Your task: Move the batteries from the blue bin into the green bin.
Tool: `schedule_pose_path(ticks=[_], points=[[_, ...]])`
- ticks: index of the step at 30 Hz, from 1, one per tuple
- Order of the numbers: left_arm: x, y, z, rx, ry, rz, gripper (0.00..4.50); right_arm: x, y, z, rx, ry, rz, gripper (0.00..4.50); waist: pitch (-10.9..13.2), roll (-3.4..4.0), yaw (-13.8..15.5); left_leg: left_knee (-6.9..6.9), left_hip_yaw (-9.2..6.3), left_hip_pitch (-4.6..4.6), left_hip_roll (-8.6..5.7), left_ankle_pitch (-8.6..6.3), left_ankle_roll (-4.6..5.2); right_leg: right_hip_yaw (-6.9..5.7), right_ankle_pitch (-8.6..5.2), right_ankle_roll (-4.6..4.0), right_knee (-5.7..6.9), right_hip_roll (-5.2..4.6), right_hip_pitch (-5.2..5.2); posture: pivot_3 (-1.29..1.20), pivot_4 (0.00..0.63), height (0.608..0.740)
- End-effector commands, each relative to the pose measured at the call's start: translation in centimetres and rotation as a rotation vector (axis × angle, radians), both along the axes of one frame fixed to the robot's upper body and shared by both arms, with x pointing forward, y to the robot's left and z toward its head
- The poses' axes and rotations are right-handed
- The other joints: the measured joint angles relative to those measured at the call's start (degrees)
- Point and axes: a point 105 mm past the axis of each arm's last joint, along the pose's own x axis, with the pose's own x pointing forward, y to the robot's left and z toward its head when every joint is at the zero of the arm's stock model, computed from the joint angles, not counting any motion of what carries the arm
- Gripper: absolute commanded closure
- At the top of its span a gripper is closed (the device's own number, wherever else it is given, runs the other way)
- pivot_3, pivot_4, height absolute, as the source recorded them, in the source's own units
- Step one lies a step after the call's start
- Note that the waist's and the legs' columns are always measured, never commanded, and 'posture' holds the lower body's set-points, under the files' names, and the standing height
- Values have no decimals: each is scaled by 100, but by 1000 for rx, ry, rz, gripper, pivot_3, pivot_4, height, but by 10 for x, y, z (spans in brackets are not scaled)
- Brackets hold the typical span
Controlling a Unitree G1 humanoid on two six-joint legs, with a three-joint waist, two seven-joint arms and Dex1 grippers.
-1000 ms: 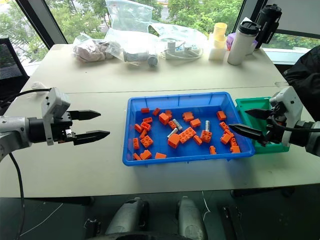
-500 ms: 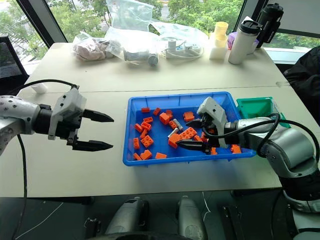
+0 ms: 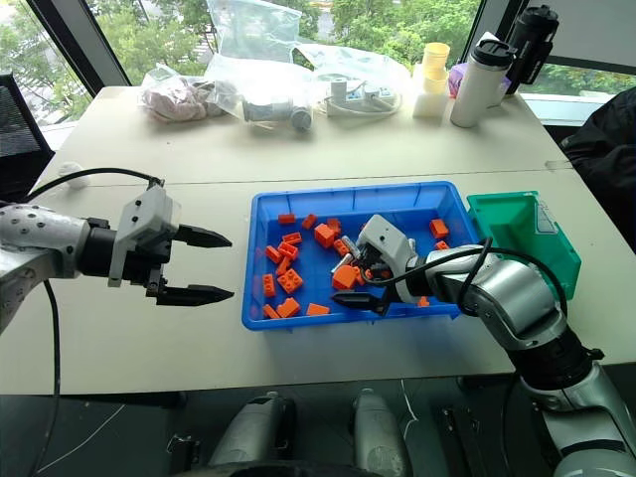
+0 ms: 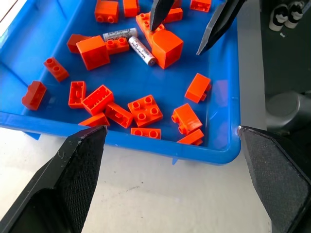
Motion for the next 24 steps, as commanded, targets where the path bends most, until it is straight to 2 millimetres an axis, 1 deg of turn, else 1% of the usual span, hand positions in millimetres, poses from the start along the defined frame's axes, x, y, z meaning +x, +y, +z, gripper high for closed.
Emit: schedule_pose_path(ticks=[1, 2, 3, 6, 7, 12, 16, 18, 19, 20, 21, 22, 23, 24], points=[[1, 0, 9, -4, -47, 5, 0, 5, 5, 5, -1, -45, 14, 598, 0, 0, 0, 0, 0, 0, 0, 0, 0, 0, 0, 0, 0, 0, 0, 0, 150, 740], [2, 1, 9, -5, -48, 9, 0, 8, 5, 3, 2, -43, 6, 886, 0, 0, 0, 0, 0, 0, 0, 0, 0, 0, 0, 0, 0, 0, 0, 0, 150, 740], [2, 1, 9, -5, -49, 12, 0, 10, 5, 2, 3, -48, -4, 1365, 0, -1, 0, 0, 0, 0, 0, 0, 0, 0, 0, 0, 0, 0, 0, 0, 150, 740], [2, 1, 9, -6, -51, 17, 0, 8, 6, 11, 49, -54, 13, 3005, 0, 0, 0, 0, 0, 1, 0, 0, 0, 0, 0, 0, 1, 0, 0, 0, 150, 740], [2, 1, 9, -6, -51, 17, 0, 7, 6, 15, 62, -57, 18, 3182, 0, 0, 0, 0, 0, 1, 0, 0, 0, 0, 0, 0, 1, 0, 0, 0, 150, 740], [3, 1, 8, -9, -52, 21, 0, 7, -10, 33, 94, -88, 1, 3168, 0, 0, 8, 0, 0, 1, 0, 0, 0, 0, 0, 0, 1, -1, 0, 0, 150, 740], [4, -1, 8, -18, -56, 20, 0, 40, -54, 59, 97, -205, -217, 3168, 0, -1, 6, 0, 0, 1, -1, 0, 0, 0, 0, 0, 1, -1, 2, 0, 150, 740], [5, -3, 7, -24, -56, 14, 0, 59, -75, 62, 60, -259, -341, 3168, 0, 0, -2, 0, 1, 2, -1, 0, 0, 0, 0, 0, 1, -1, 2, 0, 150, 740], [6, -5, 6, -28, -56, 9, 0, 64, -80, 55, 13, -267, -364, 2117, 0, 0, -3, -1, 1, 3, -1, 0, 0, 0, 0, 0, 2, 0, 1, 0, 150, 740], [6, -6, 6, -30, -56, 6, 0, 66, -82, 49, -19, -271, -371, 1725, 0, 0, 0, -2, 2, 4, 0, 0, 0, 0, 0, 0, 2, 1, 1, 0, 150, 740], [7, -6, 6, -30, -56, 5, 0, 65, -82, 45, -35, -265, -361, 1209, 0, 0, -1, -4, 1, 4, 0, 0, 0, 0, 0, 0, 2, 2, 0, 0, 150, 740], [7, -6, 6, -30, -56, 3, 0, 64, -78, 42, -43, -267, -339, 666, 0, 0, -2, -4, 1, 4, 1, 0, 0, 0, 0, 0, 2, 2, 0, 0, 150, 740], [7, -6, 6, -29, -56, 3, 0, 65, -72, 46, -26, -282, -326, 132, 0, 0, -8, -5, 2, 3, 1, 0, 0, 0, 0, 0, 3, 2, -3, 0, 150, 740], [7, -6, 5, -25, -57, 5, 0, 63, -62, 52, 10, -295, -291, 26, 0, 0, -26, -5, 3, 3, 1, 0, 0, 1, 0, 0, 3, 2, -3, 0, 150, 740]])
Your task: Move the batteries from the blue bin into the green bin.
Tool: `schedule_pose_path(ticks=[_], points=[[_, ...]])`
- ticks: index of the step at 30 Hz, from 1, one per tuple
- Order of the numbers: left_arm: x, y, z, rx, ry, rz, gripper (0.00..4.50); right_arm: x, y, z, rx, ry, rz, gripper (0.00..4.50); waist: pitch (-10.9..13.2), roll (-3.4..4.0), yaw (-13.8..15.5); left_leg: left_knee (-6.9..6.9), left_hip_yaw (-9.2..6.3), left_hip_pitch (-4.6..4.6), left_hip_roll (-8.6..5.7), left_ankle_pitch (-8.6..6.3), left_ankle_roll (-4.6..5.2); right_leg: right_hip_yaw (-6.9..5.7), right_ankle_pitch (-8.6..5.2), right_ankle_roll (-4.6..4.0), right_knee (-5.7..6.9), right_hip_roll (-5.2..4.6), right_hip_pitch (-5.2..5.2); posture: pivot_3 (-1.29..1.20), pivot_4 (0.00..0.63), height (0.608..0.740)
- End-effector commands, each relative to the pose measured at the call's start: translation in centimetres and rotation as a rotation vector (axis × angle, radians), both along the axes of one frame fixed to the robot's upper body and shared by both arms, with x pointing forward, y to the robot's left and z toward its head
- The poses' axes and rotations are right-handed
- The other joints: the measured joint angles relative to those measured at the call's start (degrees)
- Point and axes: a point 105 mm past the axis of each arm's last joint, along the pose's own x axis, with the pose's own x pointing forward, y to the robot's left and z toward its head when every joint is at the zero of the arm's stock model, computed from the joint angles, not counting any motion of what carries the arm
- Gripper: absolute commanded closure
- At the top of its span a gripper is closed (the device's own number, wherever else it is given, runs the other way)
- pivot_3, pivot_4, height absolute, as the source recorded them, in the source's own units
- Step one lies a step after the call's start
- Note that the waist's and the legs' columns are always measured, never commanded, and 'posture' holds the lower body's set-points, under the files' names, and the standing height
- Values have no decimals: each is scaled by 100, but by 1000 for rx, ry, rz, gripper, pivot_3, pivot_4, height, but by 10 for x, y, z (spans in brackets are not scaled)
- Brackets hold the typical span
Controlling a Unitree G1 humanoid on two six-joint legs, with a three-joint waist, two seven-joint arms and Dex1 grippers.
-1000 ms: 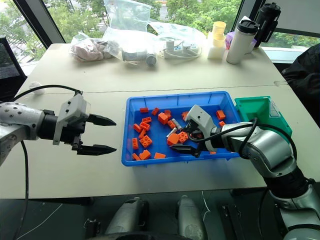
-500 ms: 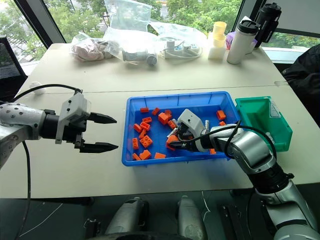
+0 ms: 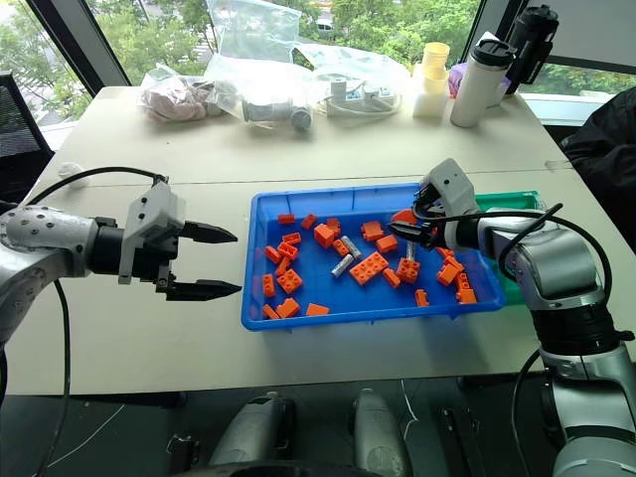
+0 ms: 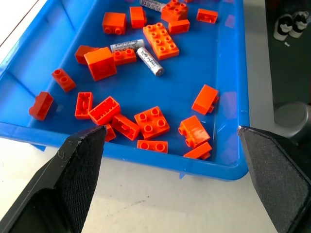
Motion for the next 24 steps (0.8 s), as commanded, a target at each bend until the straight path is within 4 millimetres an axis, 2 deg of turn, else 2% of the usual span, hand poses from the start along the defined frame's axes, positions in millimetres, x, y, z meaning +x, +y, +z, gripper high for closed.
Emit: schedule_pose_path(ticks=[1, 4, 6, 8, 11, 16, 24], points=[[2, 0, 7, 8, -43, -7, 0, -2, 27, 24, 47, -97, 105, 26, 0, 0, -29, 0, 1, 0, 1, 0, 0, 2, 0, 0, 1, 0, -1, 0, 150, 740], [1, 0, 6, 12, -40, -3, 0, -18, 50, 33, 136, -91, 216, 26, 1, 1, -15, 0, 0, 0, 3, 0, 0, 4, 0, 0, 7, 2, -4, 0, 150, 740], [1, 1, 6, 11, -38, 0, 0, -41, 71, 26, 148, -41, 360, 26, 0, 1, 2, 1, 0, 0, 2, 0, 0, 3, 0, 0, 5, 1, -3, 0, 150, 740], [1, 0, 6, 8, -36, 0, 0, -56, 81, 17, 122, -27, 447, 26, 0, 0, 32, 2, -3, -1, 1, 0, 0, 1, 0, 0, 2, -1, 1, 0, 150, 740], [1, 0, 5, 6, -34, 1, 0, -57, 85, -2, -7, -50, 500, 26, 0, 0, 20, 5, -4, 0, -2, 0, 0, -1, 0, 0, -1, -4, 8, 0, 150, 740], [2, 3, -5, 76, -41, 4, 0, -51, 92, -5, -114, -110, 600, 26, 0, 0, -24, 4, -2, 2, -1, 0, 0, -1, 0, 0, 3, 1, 2, 0, 150, 740], [2, 1, -3, 63, -44, 0, 0, -35, 94, -15, -253, -135, 755, 26, 0, 0, 8, 5, -1, 1, -1, 1, -1, -1, 0, 0, 2, 0, 1, 0, 150, 740]])
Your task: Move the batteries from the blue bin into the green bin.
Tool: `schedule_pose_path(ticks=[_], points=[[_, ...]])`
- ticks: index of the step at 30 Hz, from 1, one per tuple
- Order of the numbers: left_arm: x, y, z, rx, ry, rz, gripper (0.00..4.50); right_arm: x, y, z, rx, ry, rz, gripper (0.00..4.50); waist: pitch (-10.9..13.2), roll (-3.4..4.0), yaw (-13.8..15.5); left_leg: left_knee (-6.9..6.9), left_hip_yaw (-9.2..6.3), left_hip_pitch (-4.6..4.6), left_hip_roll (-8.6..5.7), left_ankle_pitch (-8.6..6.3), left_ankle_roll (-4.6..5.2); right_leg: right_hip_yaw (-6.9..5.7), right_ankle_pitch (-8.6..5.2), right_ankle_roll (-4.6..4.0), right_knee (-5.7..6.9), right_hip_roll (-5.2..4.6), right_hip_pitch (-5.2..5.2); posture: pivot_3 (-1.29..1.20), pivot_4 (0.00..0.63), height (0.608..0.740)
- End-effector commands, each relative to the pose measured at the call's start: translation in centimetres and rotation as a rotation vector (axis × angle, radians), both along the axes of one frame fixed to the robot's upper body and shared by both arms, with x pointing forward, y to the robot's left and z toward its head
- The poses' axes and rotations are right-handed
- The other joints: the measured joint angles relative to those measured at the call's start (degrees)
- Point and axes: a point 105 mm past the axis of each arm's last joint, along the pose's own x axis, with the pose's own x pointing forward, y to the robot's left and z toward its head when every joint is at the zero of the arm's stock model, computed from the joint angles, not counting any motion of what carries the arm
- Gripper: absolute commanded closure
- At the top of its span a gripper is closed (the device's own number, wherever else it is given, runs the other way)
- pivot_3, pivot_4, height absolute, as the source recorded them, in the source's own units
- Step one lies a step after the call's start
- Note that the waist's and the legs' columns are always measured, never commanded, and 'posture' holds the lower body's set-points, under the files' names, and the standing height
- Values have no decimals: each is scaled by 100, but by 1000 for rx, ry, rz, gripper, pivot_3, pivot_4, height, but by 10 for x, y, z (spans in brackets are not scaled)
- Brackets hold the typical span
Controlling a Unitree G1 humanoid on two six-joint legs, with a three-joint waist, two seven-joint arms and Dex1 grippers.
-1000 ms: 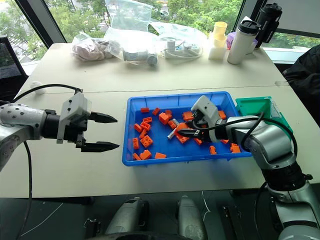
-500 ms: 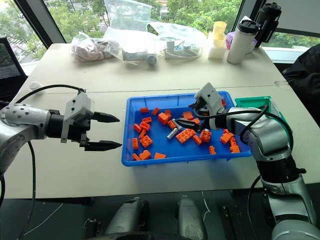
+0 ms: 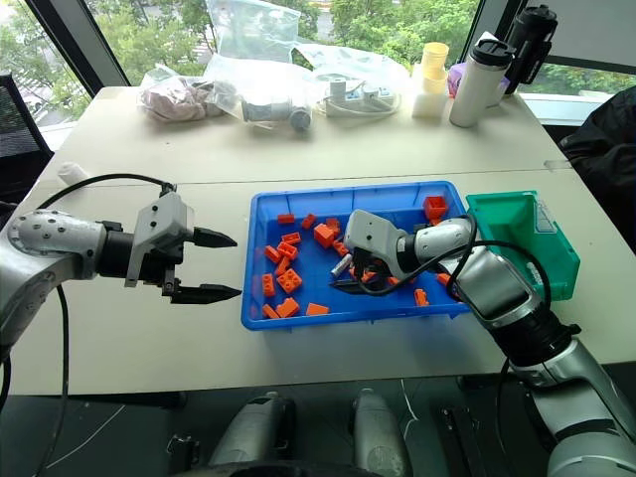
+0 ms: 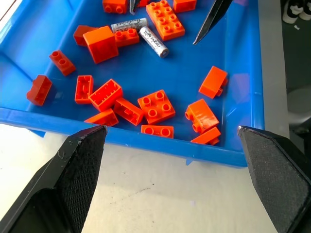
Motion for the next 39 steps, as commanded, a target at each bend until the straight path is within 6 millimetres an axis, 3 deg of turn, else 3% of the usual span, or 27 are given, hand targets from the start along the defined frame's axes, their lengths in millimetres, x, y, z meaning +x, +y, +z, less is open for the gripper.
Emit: schedule_pose_path(ticks=[1, 11, 19, 22, 29, 30, 35, 39], points=[[-1, -1, 8, 3, -38, -12, 0, 1, 3, 6, -24, -32, 86, 26, 0, 0, 4, 0, 0, 0, 0, 0, 0, 0, 0, 0, 0, 0, 0, 0, 150, 740], [-2, -2, 9, -2, -43, -3, 0, 13, 5, 0, -92, 1, 265, 26, 0, 0, -14, -1, -1, 1, 1, 1, -1, 0, 0, 0, 1, 1, -1, 0, 150, 740], [-3, -3, 8, -11, -43, 5, 0, 27, 3, -23, -191, 129, 309, 26, 0, 1, -17, -1, -1, 1, 1, 2, -3, 0, 0, 0, 1, 1, -2, 0, 150, 740], [-3, -4, 8, -15, -44, 6, 0, 37, 3, -31, -246, 140, 307, 763, 0, 1, -30, -1, 0, 3, 0, 3, -5, 0, 0, 0, 4, 1, -2, 0, 150, 740], [-5, -2, 9, -16, -46, 18, 0, 32, 10, -27, -247, 119, 363, 4207, 0, 0, -20, -2, -3, 3, 0, 4, -9, -1, 0, 0, 4, -2, -1, 0, 150, 740], [-5, -2, 9, -16, -46, 18, 0, 31, 10, -27, -247, 114, 367, 4493, 0, 0, -17, -2, -4, 3, 0, 5, -9, -1, 0, 0, 5, -2, -1, 0, 150, 740], [-4, -4, 9, -21, -48, 15, 0, 28, 16, -14, -184, 76, 360, 4493, 0, 1, -17, -2, -4, 3, -1, 4, -9, -1, 0, -1, 5, -2, -1, 0, 150, 740], [-2, -7, 12, -46, -57, 2, 0, 30, 22, 23, -42, -20, 294, 4493, 1, 2, -12, -2, -4, 1, 0, 5, -9, -1, 0, 0, 6, -3, -5, 0, 150, 740]])
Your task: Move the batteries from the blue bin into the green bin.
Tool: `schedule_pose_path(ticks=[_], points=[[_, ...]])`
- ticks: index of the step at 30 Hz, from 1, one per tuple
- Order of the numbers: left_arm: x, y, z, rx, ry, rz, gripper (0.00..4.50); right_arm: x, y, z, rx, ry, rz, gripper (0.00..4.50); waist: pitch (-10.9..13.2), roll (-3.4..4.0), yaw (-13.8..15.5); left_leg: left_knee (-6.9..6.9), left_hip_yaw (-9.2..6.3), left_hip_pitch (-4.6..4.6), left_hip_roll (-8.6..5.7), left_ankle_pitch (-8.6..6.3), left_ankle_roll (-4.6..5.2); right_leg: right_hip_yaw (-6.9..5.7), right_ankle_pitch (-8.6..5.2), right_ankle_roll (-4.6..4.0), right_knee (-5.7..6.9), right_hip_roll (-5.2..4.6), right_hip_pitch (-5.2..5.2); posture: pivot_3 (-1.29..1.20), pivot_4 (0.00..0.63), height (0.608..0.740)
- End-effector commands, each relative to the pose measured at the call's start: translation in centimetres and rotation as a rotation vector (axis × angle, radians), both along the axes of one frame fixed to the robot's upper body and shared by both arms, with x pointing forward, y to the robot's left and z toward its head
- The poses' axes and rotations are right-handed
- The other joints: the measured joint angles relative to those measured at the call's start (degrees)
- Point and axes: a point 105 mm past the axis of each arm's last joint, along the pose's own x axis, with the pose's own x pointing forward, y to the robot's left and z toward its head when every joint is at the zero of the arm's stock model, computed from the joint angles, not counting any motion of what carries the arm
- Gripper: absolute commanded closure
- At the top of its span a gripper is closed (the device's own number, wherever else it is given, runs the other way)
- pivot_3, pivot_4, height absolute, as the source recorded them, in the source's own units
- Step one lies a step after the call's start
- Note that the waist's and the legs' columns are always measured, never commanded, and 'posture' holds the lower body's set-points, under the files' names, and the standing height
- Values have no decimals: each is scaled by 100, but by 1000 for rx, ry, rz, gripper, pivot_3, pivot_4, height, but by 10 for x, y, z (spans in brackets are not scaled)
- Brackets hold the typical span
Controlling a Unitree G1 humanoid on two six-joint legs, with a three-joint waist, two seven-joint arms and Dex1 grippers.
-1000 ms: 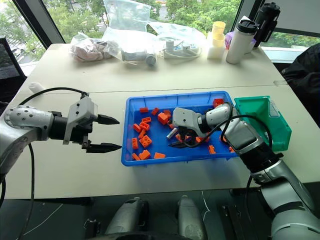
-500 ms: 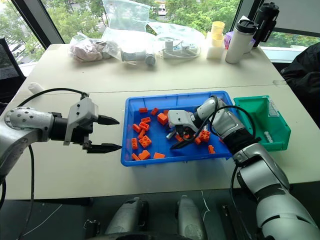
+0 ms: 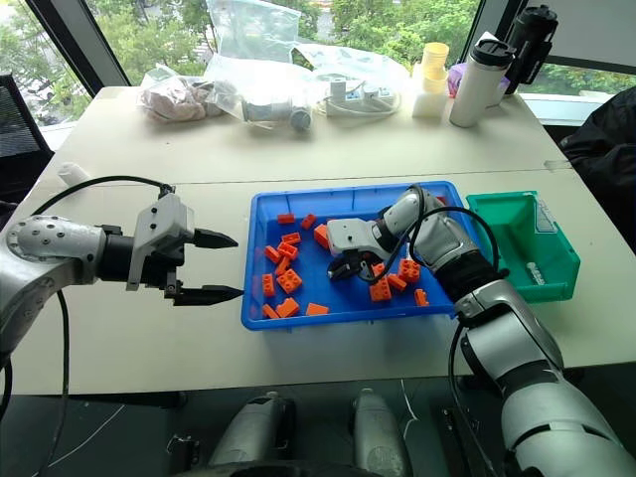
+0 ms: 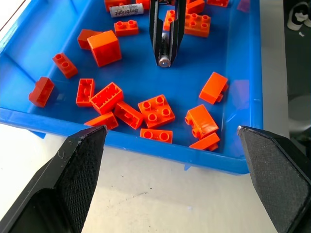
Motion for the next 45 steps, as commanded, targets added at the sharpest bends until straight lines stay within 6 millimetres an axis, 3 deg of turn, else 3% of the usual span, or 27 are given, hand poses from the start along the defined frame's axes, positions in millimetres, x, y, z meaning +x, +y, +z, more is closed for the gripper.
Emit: schedule_pose_path(ticks=[1, 4, 9, 13, 16, 22, 28, 34, 36, 37, 40, 42, 45], points=[[1, -6, 14, -36, -52, -22, 0, 7, 2, 54, 175, -127, -80, 4493, 0, 0, 5, 0, 0, 0, 0, 0, 0, 0, 0, 0, 0, 0, 0, 0, 150, 740], [3, -12, 24, -91, -78, -30, 0, 17, -24, 102, 355, -228, -288, 4493, 1, 2, 36, 0, -1, -2, -1, 0, 0, 0, 0, 0, 0, -2, -1, 0, 150, 740], [9, -28, 40, -197, -126, -56, 0, 20, -105, 137, 486, -351, -714, 4493, -1, -2, 164, 1, -3, -6, -9, 0, 0, -3, 0, 0, -8, -13, 3, 0, 150, 740], [16, -43, 49, -268, -146, -91, 0, 16, -180, 132, 469, -436, -1100, 4493, -1, -2, 161, 1, 1, -5, -9, 0, 0, -1, 0, 0, -6, -12, 4, 0, 150, 740], [19, -49, 49, -289, -144, -111, 0, 5, -214, 117, 420, -446, -1273, 4493, -2, 1, 126, -1, 6, -4, -9, 0, 1, 3, 0, 0, -4, -9, 3, 0, 150, 740], [22, -56, 48, -303, -132, -136, 0, -8, -250, 99, 372, -460, -1479, 4493, -3, 2, -2, -1, 12, 2, -5, 0, 2, 11, 0, 0, 3, -1, 3, 0, 150, 740], [24, -53, 45, -282, -129, -137, 0, -10, -259, 87, 329, -433, -1544, 4493, -4, 4, 11, -3, 12, 4, -1, 0, 1, 13, 0, 0, 3, 4, 3, 0, 150, 740], [26, -47, 44, -259, -141, -115, 0, -11, -269, 82, 211, -462, -1554, 1470, -4, 4, 33, -2, 12, 3, -3, 0, 2, 13, 0, 0, 1, 2, 4, 0, 150, 740], [27, -44, 44, -248, -145, -104, 0, -9, -266, 92, 220, -494, -1532, 501, -4, 4, 26, -1, 12, 3, -3, 0, 2, 13, 0, 0, 0, 2, 4, 0, 150, 740], [27, -42, 44, -242, -146, -99, 0, -7, -263, 100, 237, -519, -1509, 501, -4, 4, 23, -1, 12, 3, -3, 0, 2, 13, 0, 0, 0, 2, 4, 0, 150, 740], [28, -38, 45, -227, -147, -91, 0, 1, -237, 122, 346, -528, -1407, 501, -3, 7, -22, -3, 13, 5, -1, 0, 2, 14, 0, 0, 1, 4, 4, 0, 150, 740], [28, -36, 45, -218, -143, -91, 0, 6, -198, 130, 470, -423, -1287, 501, -3, 9, -49, -3, 14, 6, 2, 0, 2, 15, 0, 0, 2, 7, 3, 0, 150, 740], [26, -35, 44, -205, -137, -96, 0, 9, -157, 116, 488, -241, -1206, 501, -3, 8, -53, -6, 7, 6, 9, 0, 2, 14, 0, 0, 2, 16, 3, 0, 150, 740]])
